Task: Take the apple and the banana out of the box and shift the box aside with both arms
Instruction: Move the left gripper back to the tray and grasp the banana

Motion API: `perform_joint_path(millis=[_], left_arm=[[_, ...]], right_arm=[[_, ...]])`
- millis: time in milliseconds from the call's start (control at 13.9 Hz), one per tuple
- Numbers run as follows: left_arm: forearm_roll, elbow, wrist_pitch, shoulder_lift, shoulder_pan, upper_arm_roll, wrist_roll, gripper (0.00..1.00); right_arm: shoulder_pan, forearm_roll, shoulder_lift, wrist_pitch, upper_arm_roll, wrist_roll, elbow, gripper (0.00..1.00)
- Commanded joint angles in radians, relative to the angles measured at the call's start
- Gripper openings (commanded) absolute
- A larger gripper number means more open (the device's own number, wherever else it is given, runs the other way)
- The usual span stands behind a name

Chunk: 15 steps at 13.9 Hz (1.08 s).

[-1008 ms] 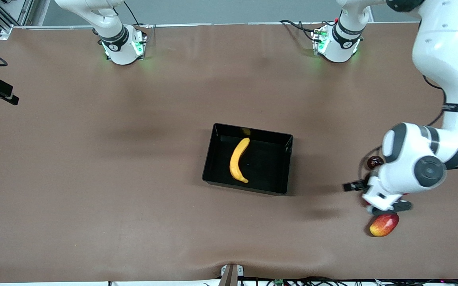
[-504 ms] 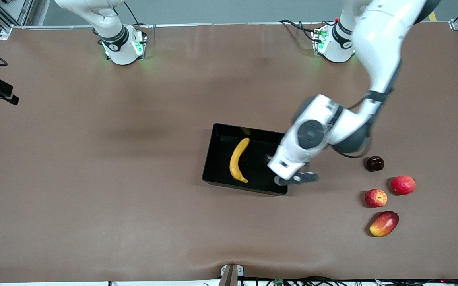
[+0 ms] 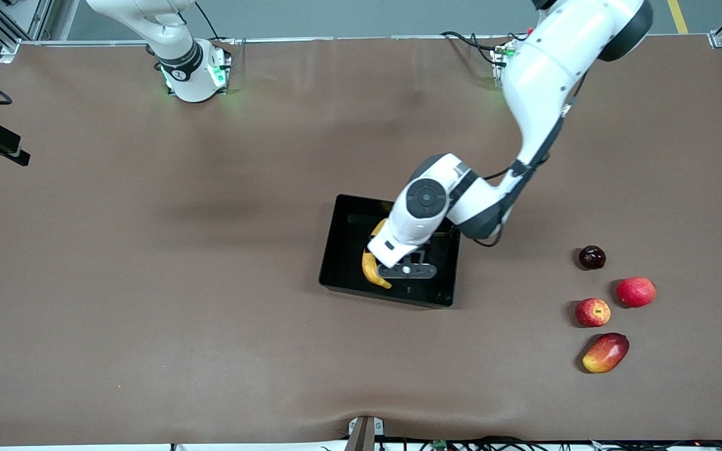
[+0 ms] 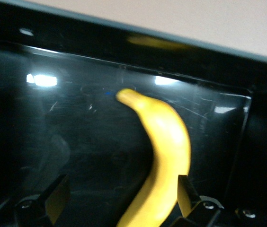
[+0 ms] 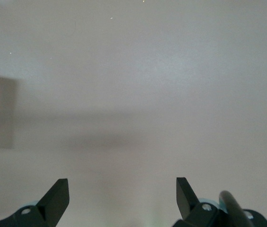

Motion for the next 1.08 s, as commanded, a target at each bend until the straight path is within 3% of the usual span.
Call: perform_joint_path(millis=[0, 360, 576, 648, 720, 792, 864, 1008], left_arm=[[0.021, 0.013, 0.061, 0.029, -0.068, 0.046, -0.007, 1.0], [0.021, 0.012, 0.167, 0.088, -0.127, 0.085, -0.012, 1.0], [0.033, 0.012, 0.22, 0.125, -0.139, 0.088, -0.001, 1.0], [0.062, 0.012, 0.23, 0.134, -0.141, 0.088, 0.001, 0.87], [0.087, 0.012, 0.23, 0.136, -0.139, 0.088, 0.001, 0.56], [0.127, 0.01, 0.23, 0.13, -0.139, 0.088, 0.002, 0.17], [0.183, 0.01, 0.228, 0.125, -0.13, 0.088, 0.001, 0.0], [0.231, 0.007, 0.198, 0.102, -0.122, 0.088, 0.002, 0.0]], right_arm=[[-0.016, 0.02, 0.0, -0.002, 0.015, -0.006, 0.005, 1.0], [-0.004, 0.022, 0.027, -0.001, 0.02, -0.007, 0.005, 1.0], [-0.001, 0.075, 0.057, -0.007, 0.02, -0.009, 0.004, 1.0], [-0.003, 0.08, 0.06, -0.007, 0.02, -0.01, 0.004, 1.0], [0.0, 0.08, 0.076, -0.005, 0.02, -0.01, 0.004, 1.0], [0.002, 0.082, 0.09, -0.005, 0.02, -0.01, 0.004, 1.0], [0.002, 0.083, 0.092, -0.005, 0.02, -0.01, 0.004, 1.0], [0.005, 0.083, 0.095, -0.007, 0.02, -0.01, 0.004, 1.0]])
